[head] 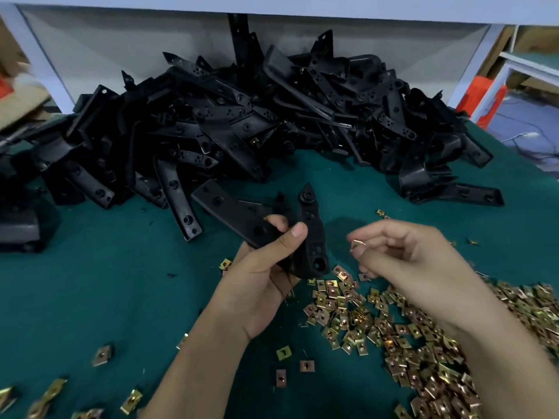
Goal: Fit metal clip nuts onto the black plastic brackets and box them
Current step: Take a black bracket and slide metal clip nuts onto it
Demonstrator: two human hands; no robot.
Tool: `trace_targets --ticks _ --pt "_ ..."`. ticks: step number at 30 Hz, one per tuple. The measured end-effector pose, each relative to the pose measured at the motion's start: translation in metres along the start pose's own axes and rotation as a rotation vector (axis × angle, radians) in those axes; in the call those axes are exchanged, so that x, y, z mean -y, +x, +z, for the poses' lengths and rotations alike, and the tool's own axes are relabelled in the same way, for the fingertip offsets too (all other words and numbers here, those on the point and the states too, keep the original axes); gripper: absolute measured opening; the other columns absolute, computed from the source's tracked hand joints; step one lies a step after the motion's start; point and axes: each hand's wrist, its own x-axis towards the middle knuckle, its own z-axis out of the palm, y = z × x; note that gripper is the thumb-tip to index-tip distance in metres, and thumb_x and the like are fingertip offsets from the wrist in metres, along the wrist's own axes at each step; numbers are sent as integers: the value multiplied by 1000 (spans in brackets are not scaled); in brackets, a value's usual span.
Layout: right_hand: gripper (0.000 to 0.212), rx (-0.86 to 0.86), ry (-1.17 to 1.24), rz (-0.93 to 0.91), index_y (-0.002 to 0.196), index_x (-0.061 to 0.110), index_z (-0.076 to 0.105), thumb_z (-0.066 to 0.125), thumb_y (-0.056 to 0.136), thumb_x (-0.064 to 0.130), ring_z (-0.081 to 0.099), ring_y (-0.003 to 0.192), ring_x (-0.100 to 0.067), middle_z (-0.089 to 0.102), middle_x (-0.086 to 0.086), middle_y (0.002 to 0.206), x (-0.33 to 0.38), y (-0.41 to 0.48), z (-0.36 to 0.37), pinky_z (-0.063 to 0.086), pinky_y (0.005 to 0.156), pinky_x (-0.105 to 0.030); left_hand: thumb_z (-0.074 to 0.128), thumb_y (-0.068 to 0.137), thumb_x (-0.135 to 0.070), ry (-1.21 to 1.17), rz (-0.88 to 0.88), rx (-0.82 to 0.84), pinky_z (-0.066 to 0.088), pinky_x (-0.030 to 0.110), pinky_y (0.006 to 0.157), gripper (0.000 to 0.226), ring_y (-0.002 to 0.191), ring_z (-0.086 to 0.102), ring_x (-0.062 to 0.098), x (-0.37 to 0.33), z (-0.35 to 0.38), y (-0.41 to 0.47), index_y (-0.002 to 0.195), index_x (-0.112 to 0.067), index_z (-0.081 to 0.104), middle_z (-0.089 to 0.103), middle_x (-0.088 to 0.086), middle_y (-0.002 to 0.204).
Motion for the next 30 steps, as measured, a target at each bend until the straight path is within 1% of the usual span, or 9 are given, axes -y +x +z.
trace_targets --ticks 6,9,11,17,20,22,24,26,30 --pt "19 88 289 80 91 14 78 72 82 -2 65 67 -13 72 -6 74 -1 19 24 52 62 -19 70 85 -9 -105 8 45 59 25 71 20 92 73 13 -1 -3 0 81 -22 56 74 -3 95" --pt "12 118 335 89 86 15 78 79 75 11 63 65 -11 69 -2 69 -6 19 26 51 62 -20 75 83 -11 -125 5 51 60 25 73 20 91 73 13 0 -4 2 81 -22 59 74 -4 93" --pt "23 123 359 88 85 14 78 81 65 25 63 67 -13 68 -3 71 -7 18 26 52 65 -24 78 78 -14 -101 6 45 59 25 73 21 91 73 13 1 -4 3 80 -23 59 73 -2 96" --pt "13 114 413 101 72 22 73 76 61 28 60 74 -18 65 -8 77 -5 16 33 51 80 -37 80 74 -17 -75 12 59 60 26 74 27 90 72 15 3 -5 5 83 -23 55 73 -2 96" --pt "7 126 398 99 73 26 74 76 71 20 53 77 -21 61 -9 82 -3 15 35 47 75 -34 79 75 -17 -67 20 66 60 26 73 26 88 73 14 3 -6 6 83 -23 54 73 -2 94" --pt "16 92 415 106 75 27 75 74 79 12 52 79 -22 61 -10 85 -5 16 36 45 75 -34 78 77 -16 -66 24 70 60 26 72 25 89 73 13 4 -7 6 82 -23 54 74 -2 95" --pt "9 74 470 117 76 26 77 77 70 20 54 79 -20 64 -7 84 -4 16 37 47 72 -29 77 77 -16 -76 22 75 60 26 73 25 92 73 14 4 -7 6 83 -22 53 74 -1 97" --pt "18 66 528 131 79 24 79 78 62 27 55 77 -17 66 -5 84 -5 16 36 49 69 -23 77 77 -15 -84 14 77 60 26 74 26 95 73 14 4 -8 6 84 -23 53 74 -2 98" --pt "16 100 617 182 81 19 80 76 66 22 54 66 -8 65 -4 82 -6 18 37 50 67 -19 80 76 -16 -92 -7 67 60 27 78 29 102 71 15 4 -9 6 84 -24 53 72 -1 103"
